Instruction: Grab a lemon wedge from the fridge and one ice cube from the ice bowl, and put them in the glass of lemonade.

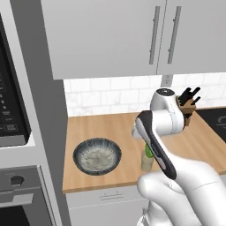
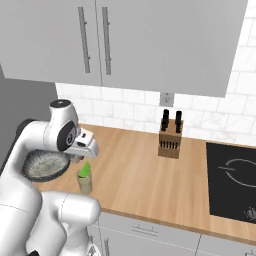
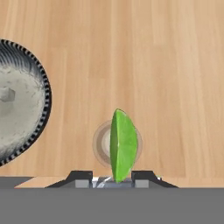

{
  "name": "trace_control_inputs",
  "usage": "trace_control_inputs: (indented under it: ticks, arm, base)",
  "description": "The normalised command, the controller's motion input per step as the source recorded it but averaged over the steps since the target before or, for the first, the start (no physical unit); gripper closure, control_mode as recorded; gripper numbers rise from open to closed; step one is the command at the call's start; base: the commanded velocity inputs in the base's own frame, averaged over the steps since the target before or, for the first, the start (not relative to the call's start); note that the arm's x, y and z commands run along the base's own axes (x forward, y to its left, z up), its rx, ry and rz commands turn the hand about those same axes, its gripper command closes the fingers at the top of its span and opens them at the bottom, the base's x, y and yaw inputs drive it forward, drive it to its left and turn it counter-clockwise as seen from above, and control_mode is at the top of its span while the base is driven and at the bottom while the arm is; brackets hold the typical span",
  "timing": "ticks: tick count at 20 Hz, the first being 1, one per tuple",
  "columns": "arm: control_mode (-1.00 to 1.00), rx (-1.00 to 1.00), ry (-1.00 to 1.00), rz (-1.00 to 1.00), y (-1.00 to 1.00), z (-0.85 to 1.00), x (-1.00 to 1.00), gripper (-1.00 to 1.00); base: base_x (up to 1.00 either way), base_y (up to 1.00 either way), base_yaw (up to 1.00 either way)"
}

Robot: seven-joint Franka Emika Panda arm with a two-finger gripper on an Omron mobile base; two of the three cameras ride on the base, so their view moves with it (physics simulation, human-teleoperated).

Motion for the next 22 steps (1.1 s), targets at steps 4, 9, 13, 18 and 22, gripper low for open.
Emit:
trace_control_inputs:
  ticks: [4, 9, 13, 18, 22]
  arm:
    - [-1.0, 0.0, 0.0, 0.0, 0.0, -0.04, 0.13, 1.0]
    - [-1.0, 0.0, 0.08, -0.07, -0.03, -0.26, 0.0, 1.0]
    - [-1.0, 0.0, 0.05, -0.08, 0.0, -0.27, 0.0, 1.0]
    - [-1.0, 0.0, 0.0, -0.04, 0.05, -0.01, 0.04, 1.0]
    - [-1.0, 0.0, 0.0, -0.02, 0.02, 0.0, 0.05, 1.0]
  base:
    - [0.0, 0.0, 0.0]
    - [0.0, 0.0, 0.0]
    - [0.0, 0.0, 0.0]
    - [0.0, 0.0, 0.0]
    - [0.0, 0.0, 0.0]
